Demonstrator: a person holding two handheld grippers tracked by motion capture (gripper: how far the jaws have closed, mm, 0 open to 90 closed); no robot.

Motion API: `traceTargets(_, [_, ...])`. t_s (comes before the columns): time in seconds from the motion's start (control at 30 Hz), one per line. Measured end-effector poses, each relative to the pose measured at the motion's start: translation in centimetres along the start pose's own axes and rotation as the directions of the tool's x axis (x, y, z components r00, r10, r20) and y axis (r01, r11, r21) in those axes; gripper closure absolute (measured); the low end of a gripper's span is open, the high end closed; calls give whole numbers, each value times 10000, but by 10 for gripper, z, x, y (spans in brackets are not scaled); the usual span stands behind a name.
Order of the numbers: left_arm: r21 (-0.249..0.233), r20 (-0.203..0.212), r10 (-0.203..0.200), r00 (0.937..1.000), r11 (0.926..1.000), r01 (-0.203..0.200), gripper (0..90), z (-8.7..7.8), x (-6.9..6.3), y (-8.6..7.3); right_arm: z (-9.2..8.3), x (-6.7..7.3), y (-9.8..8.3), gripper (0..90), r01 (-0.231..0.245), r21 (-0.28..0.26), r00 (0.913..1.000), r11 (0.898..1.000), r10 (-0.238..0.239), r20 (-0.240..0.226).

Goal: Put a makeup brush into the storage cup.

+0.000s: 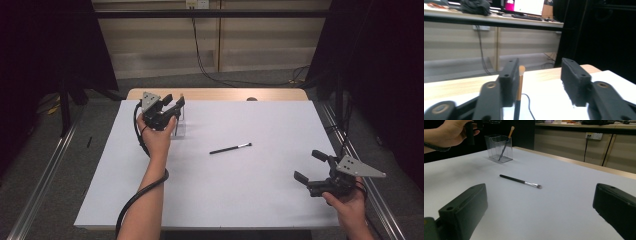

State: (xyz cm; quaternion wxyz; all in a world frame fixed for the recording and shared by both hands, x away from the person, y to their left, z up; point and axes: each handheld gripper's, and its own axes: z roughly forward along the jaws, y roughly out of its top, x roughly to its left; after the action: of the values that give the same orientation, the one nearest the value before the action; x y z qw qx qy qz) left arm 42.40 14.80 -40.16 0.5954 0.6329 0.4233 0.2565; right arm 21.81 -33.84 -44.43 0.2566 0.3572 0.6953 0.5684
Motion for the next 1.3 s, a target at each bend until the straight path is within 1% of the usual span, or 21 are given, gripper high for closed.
traceTargets(0.07, [-56,197,-40,9998,10000,41,388,-3,1,0,0,0,0,0,3,26,10000,10000,-3,-30])
traceTargets(0.17, [-129,394,-145,9991,9998,150,331,-6,2,1,0,1,0,0,46,41,10000,10000,-45,-23])
traceTargets(0.27, [-233,636,63,9980,9997,-48,264,-9,1,2,0,1,0,0,33,43,10000,10000,-33,-24])
traceTargets(0.33, [-298,821,34,9966,9996,-10,217,-11,0,2,1,1,0,0,30,44,10000,10000,-30,-37])
traceTargets(0.47, [-253,1107,46,9938,9997,-19,150,-15,0,1,1,1,0,0,23,40,10000,10000,-23,-34])
traceTargets(0.53, [-161,1124,37,9937,9999,-19,116,-17,1,0,1,2,0,0,41,36,10000,10000,-40,-46])
traceTargets(0.6, [-151,1174,182,9929,9997,-166,102,-20,2,-1,1,2,1,0,56,59,10000,10000,-56,-69])
traceTargets(0.63, [-195,1242,107,9922,9998,-84,90,-21,2,-2,1,2,0,0,64,62,10000,10000,-63,-70])
traceTargets(0.7, [-149,1298,181,9914,9998,-163,63,-24,3,-2,1,2,0,0,61,66,10000,10000,-61,-69])
traceTargets(0.77, [-171,1503,412,9878,9991,-390,47,-27,4,-4,1,2,0,0,50,49,10000,10000,-50,-59])
traceTargets(0.8, [-228,1485,448,9879,9989,-419,30,-28,4,-4,1,2,0,0,42,59,10000,10000,-42,-66])
traceTargets(0.83, [-231,1581,561,9858,9983,-532,22,-30,5,-5,1,2,0,0,37,61,10000,10000,-37,-60])
traceTargets(0.87, [-272,1562,507,9864,9985,-470,17,-31,5,-6,1,1,0,0,39,67,10000,10000,-39,-50])
traceTargets(0.9, [-284,1626,586,9849,9981,-547,7,-33,6,-6,0,2,0,0,29,83,10000,10000,-29,-59])
traceTargets(0.97, [-280,1778,606,9822,9980,-565,0,-35,6,-7,0,2,0,0,-1,70,10000,10000,1,-56])
traceTargets(1.03, [-272,1935,854,9774,9963,-816,0,-37,6,-8,-1,2,0,0,32,81,10000,10000,-32,-57])
traceTargets(1.1, [-296,1942,890,9769,9960,-848,0,-40,5,-9,-2,2,0,0,19,45,10000,10000,-19,-14])
traceTargets(1.2, [-326,2066,780,9753,9968,-728,0,-45,5,-9,-3,2,0,0,24,22,10000,10000,-24,6])
traceTargets(1.23, [-325,2047,923,9744,9956,-875,0,-47,5,-10,-3,2,0,0,47,21,10000,10000,-48,32])
traceTargets(1.27, [-258,2047,937,9743,9956,-904,0,-48,6,-10,-3,2,0,0,35,30,10000,10000,-35,29])
traceTargets(1.3, [-170,2011,868,9757,9962,-851,0,-49,6,-10,-3,2,0,0,40,6,10000,10000,-40,49])
